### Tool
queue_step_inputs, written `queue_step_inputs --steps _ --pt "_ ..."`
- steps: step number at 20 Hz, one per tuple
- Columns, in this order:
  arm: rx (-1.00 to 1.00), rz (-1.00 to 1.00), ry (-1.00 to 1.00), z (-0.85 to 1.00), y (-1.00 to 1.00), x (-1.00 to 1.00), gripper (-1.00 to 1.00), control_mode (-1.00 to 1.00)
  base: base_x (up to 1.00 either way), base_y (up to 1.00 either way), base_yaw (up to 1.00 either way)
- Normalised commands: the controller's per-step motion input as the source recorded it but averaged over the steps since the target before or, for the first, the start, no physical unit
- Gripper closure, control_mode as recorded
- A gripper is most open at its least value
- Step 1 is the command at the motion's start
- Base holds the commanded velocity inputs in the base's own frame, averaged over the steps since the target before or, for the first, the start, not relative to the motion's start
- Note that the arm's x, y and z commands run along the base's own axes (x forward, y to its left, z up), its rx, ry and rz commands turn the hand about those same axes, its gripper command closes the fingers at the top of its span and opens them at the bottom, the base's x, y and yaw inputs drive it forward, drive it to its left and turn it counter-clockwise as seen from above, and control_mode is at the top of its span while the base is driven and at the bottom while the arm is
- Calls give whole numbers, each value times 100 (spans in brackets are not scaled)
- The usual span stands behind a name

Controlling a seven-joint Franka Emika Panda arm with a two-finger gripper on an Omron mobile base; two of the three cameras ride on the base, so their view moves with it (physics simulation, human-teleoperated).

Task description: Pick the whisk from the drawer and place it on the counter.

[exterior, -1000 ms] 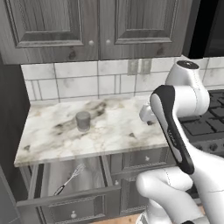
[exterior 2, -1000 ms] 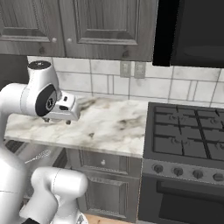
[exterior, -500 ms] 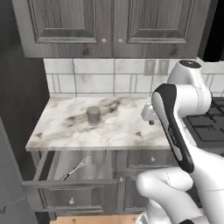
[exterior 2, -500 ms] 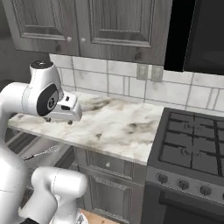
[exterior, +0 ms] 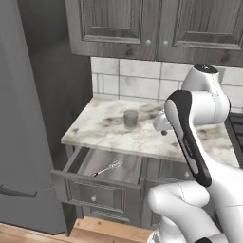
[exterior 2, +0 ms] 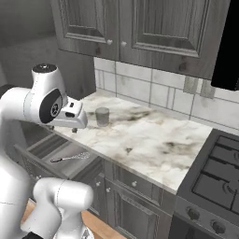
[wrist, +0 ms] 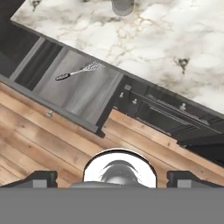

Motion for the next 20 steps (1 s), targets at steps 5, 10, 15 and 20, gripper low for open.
queue_step_inputs --steps 5,10,15,20 --pt "0 0 0 0 0 0 -100 100 0 0 19" --pt "2 13 5 -28 0 0 -100 -100 0 0 0" --pt "0 0 10 -32 0 19 -100 -100 0 0 0" --pt "0 0 1 -25 1 0 -100 -100 0 0 0"
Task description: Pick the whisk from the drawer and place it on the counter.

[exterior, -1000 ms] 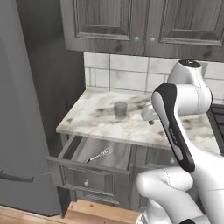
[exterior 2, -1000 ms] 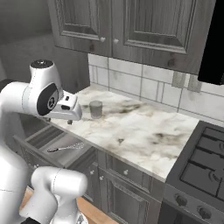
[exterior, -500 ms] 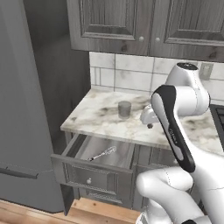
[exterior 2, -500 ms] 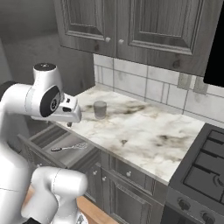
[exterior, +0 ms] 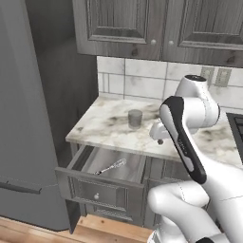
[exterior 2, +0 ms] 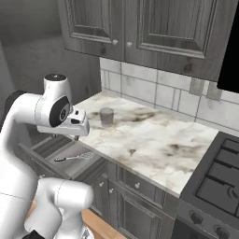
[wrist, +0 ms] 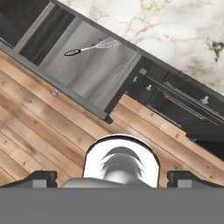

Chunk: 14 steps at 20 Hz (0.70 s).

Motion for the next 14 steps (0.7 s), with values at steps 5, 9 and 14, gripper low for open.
queue_step_inputs --steps 5,9,14 --pt "0 -1 1 -39 17 2 -100 -100 0 0 0" --pt "0 -11 1 -45 49 30 -100 -100 0 0 0" --pt "0 -24 0 -45 60 28 -100 -100 0 0 0"
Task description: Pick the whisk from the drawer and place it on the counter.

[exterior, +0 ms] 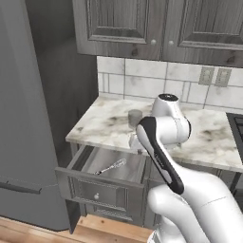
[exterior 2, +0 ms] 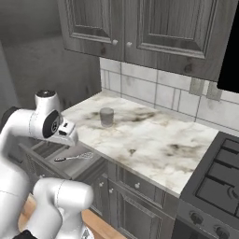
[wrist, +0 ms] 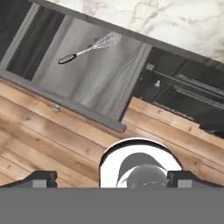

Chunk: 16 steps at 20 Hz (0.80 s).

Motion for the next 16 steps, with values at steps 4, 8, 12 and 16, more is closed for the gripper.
queue_step_inputs --steps 4,8,12,16 --pt "0 -35 0 -55 60 42 -100 -100 0 0 0" --pt "0 -34 0 -61 43 42 -100 -100 0 0 0" --pt "0 -26 0 -55 26 53 -100 -100 0 0 0" --pt "1 -16 1 -43 13 50 -100 -100 0 0 0"
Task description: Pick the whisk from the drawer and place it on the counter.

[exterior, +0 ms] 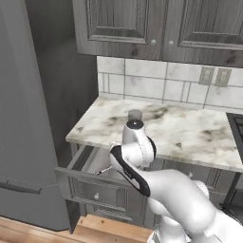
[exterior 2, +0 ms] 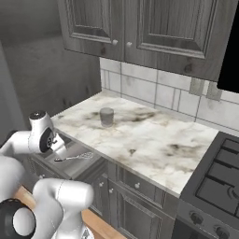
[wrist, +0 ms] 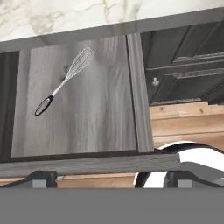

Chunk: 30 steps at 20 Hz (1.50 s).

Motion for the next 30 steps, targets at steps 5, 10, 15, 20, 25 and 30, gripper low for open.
queue_step_inputs --steps 5,10,15,20,25,30 --pt "0 -1 9 -29 10 52 -100 -100 0 0 0" --pt "-2 0 9 -29 18 40 -100 -100 0 0 0" --pt "0 2 4 -28 16 18 -100 -100 0 0 0" --pt "0 0 0 -25 11 12 -100 -100 0 0 0" --pt "0 0 0 -30 6 1 -100 -100 0 0 0" --pt "0 1 0 -35 1 0 -100 -100 0 0 0"
